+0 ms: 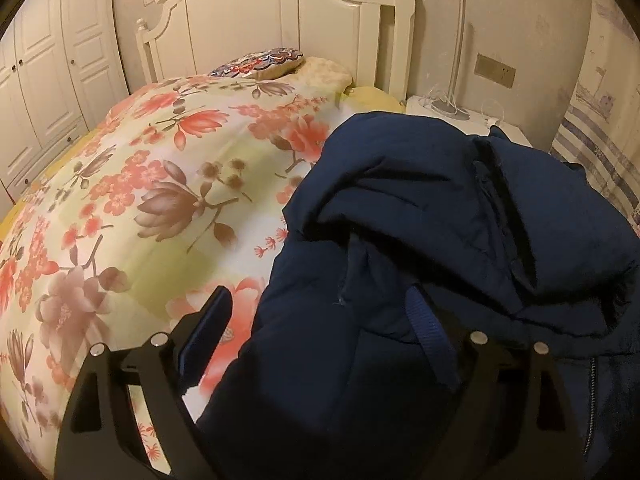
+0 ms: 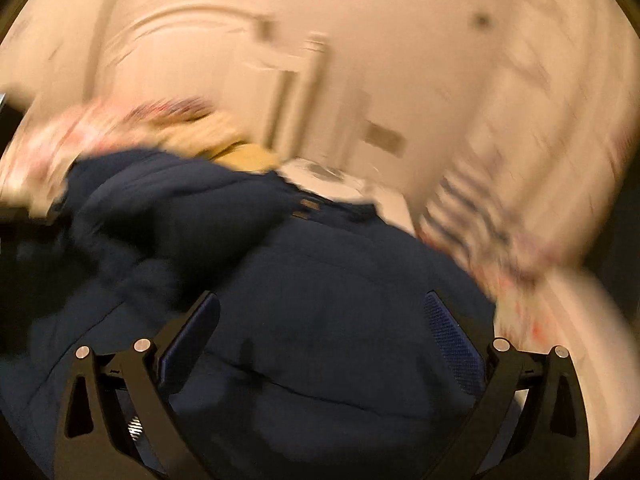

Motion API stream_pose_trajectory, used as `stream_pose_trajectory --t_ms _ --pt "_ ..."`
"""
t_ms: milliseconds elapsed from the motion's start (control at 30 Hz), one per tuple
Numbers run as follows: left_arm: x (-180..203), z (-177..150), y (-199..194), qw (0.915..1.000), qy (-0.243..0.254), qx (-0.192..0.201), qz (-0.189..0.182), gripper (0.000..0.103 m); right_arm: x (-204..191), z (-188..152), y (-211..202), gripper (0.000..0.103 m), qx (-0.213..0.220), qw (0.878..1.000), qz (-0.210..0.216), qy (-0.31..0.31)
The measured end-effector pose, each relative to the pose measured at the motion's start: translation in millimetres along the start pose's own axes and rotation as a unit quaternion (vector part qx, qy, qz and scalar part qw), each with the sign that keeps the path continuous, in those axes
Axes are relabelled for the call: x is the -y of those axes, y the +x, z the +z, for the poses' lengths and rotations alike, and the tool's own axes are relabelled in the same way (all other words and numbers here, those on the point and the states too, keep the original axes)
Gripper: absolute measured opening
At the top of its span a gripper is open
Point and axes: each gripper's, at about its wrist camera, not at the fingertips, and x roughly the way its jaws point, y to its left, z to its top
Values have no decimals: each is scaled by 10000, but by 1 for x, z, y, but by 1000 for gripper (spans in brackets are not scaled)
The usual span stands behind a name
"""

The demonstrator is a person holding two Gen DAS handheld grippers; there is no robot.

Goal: Fold large clothes

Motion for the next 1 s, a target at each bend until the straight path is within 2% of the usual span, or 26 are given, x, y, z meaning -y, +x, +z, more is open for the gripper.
stream_pose_trajectory --t_ms 100,200,300,367,400,433,467,533,600,633,667,700,733,767,800,833,867,900,933,1000 --pt "2 0 -3 10000 16 12 8 89 -43 23 0 97 107 9953 -55 -957" --pt "0 0 -4 10000 -28 22 -32 90 -78 44 7 97 238 9850 -299 -1680" --pt "-2 -1 -5 9998 -127 24 -144 90 -109 55 29 93 -15 9734 -372 -2259" --pt "-6 -1 -4 9994 -234 13 -235 90 -126 56 46 80 -206 9649 -346 -2596" --pt "-8 -1 -4 9991 -291 -3 -298 90 -129 56 49 77 -217 9640 -300 -2633" --pt "-10 0 -3 9989 -327 -19 -323 90 -131 56 51 66 -204 9646 -203 -2622" --pt "-11 0 -2 9988 -361 -38 -340 90 -128 59 51 55 -215 9689 90 -2462" --pt "-12 0 -1 9986 -390 -57 -361 90 -108 69 44 45 -155 9820 537 -1805" --pt "-11 0 -1 9986 -375 -55 -362 90 -59 81 29 40 40 9934 1045 -467" --pt "-11 0 -1 9987 -370 -59 -358 90 -25 83 22 40 117 9892 1392 449" --pt "-11 0 -1 9987 -366 -60 -357 90 4 78 21 40 180 9797 1633 1145" --pt "-12 0 -1 9987 -366 -58 -356 90 43 66 20 40 291 9586 1884 2117" --pt "-12 0 -1 9987 -363 -57 -352 90 81 46 23 40 393 9270 2106 3078" --pt "-12 0 0 9987 -357 -60 -348 90 105 29 28 40 399 9014 2226 3693" --pt "-12 0 0 9988 -346 -60 -337 91 133 3 37 40 305 8662 2287 4433" --pt "-11 0 0 9989 -325 -57 -321 91 146 -11 45 40 165 8503 2276 4742" --pt "-10 0 0 9991 -298 -55 -309 91 157 -30 55 40 -142 8454 2133 4895" --pt "-9 0 -1 9992 -273 -53 -299 91 160 -43 64 41 -420 8487 2027 4867" --pt "-8 0 -1 9992 -261 -48 -287 92 158 -55 74 41 -707 8458 2107 4850" --pt "-8 0 -1 9993 -257 -46 -285 92 154 -69 83 43 -904 8298 2267 5019"
